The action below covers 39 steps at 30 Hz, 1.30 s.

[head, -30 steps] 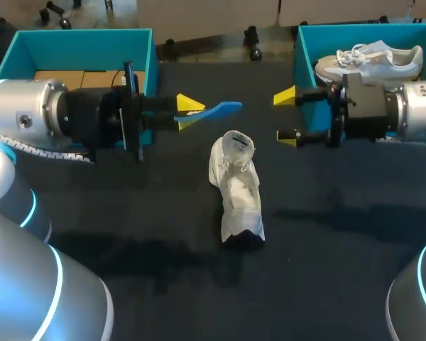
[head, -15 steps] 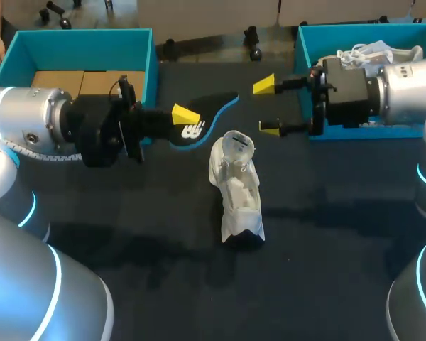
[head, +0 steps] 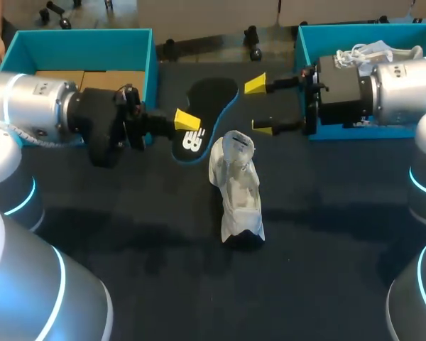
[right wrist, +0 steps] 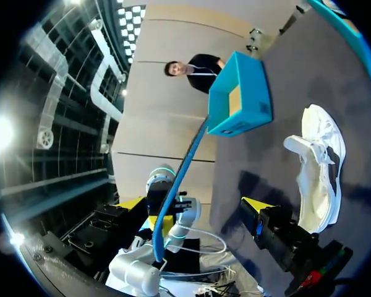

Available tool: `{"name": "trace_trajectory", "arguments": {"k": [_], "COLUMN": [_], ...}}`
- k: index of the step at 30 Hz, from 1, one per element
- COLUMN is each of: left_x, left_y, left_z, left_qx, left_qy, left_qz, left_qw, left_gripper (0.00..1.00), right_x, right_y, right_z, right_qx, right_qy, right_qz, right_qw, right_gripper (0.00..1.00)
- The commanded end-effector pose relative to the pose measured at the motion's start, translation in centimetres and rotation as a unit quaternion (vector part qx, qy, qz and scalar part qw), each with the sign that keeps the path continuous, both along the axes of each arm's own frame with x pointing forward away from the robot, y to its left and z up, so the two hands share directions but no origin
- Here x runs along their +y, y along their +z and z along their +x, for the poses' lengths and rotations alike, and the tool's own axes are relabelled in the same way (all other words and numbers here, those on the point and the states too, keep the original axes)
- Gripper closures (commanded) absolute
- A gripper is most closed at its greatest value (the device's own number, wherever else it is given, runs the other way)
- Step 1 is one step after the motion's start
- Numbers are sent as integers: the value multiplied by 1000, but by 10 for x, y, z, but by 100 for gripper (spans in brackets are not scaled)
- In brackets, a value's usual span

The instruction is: Take the shoe out of the shoebox, open the shoe tongue, remove and reinsert the insole, then place the shoe into the shoebox

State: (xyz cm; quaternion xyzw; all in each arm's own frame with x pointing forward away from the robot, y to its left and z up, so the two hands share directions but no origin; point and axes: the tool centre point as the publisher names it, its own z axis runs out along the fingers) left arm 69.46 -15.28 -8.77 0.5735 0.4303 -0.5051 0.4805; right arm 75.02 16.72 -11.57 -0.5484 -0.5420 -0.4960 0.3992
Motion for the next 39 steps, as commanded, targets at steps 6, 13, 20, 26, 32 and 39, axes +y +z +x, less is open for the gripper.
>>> {"name": "trace_trajectory", "arguments": {"k": [6,13,20,26,32,39], "left_x": [-13,-27,-40,-45,-48,-53], "left_y": [-11,-16,-19,-26,-35,-38], "left_z": [12,9,2,3,9,16], "left_qx": [-53,-74,-79,-92,-94,-95], "left_qy": [21,41,46,51,56,63], "left_qz": [10,11,13,16,21,19], "left_qw": [998,996,996,994,994,993], "left_gripper": [100,100,100,100,100,100], "right_x": [10,17,20,21,23,25], "right_y": [0,-2,-3,-1,0,0], "right_z": [4,10,13,13,12,14], "right_qx": [-5,-9,-11,-13,-12,-9], "right_qy": [4,14,22,23,25,28], "right_qz": [3,9,12,12,11,12], "right_qw": [1000,1000,1000,1000,1000,999], "right_gripper": [0,10,57,65,72,92]}}
